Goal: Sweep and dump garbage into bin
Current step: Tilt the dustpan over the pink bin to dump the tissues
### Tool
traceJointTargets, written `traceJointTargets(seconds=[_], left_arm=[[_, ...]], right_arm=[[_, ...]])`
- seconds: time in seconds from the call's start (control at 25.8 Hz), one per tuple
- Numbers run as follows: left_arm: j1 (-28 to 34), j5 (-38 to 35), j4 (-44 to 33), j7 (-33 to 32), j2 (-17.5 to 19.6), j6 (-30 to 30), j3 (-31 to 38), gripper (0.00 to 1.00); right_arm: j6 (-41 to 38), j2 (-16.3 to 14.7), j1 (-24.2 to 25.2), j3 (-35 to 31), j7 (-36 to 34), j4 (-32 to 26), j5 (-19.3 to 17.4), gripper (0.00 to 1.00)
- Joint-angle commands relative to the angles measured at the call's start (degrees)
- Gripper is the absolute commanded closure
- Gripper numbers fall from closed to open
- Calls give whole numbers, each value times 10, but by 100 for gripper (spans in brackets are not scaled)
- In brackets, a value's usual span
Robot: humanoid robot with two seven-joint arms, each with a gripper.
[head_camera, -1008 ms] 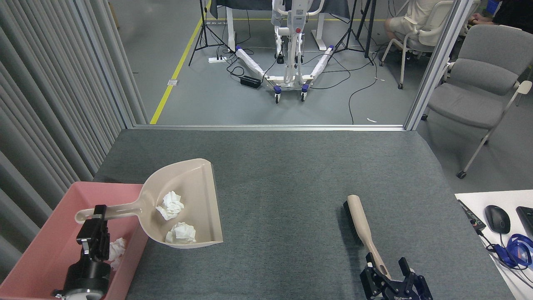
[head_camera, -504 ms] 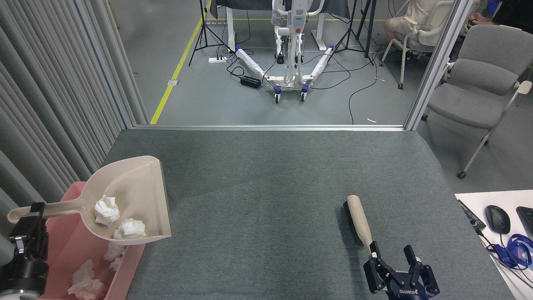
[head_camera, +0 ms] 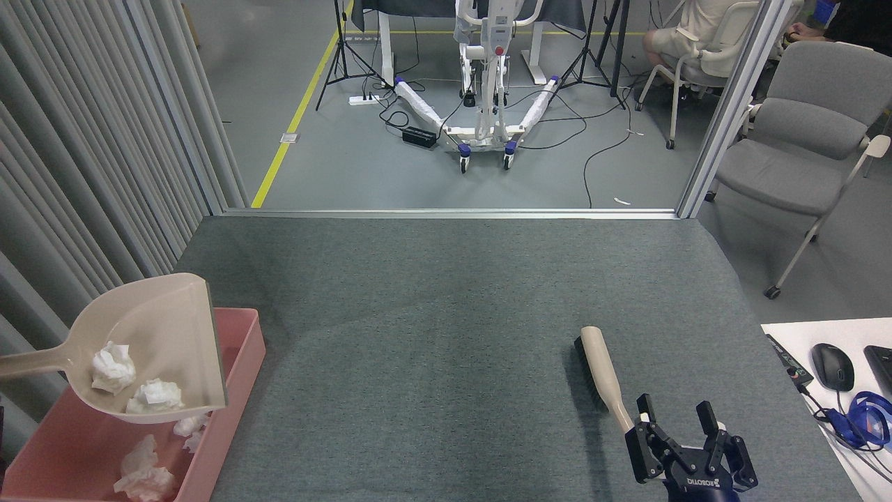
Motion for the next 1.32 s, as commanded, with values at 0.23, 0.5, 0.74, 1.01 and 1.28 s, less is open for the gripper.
traceJointTargets(seconds=[0.23, 0.5, 0.74, 1.01, 1.28], left_arm=[[-4, -2, 111, -18, 69, -72, 10, 100], [-18, -128, 128, -13, 82, -101, 34, 100], [-18, -190, 128, -8, 83, -93, 47, 100], [-29, -223, 127, 11, 93, -79, 52, 100], [-54, -309, 122, 15, 117, -62, 55, 100]], right_arm=[[9, 2, 0, -1, 0, 0, 8, 7], [9, 2, 0, -1, 0, 0, 9, 7], [9, 1, 2, -1, 0, 0, 9, 7], [9, 1, 3, -1, 0, 0, 9, 7], [9, 1, 3, -1, 0, 0, 9, 7]])
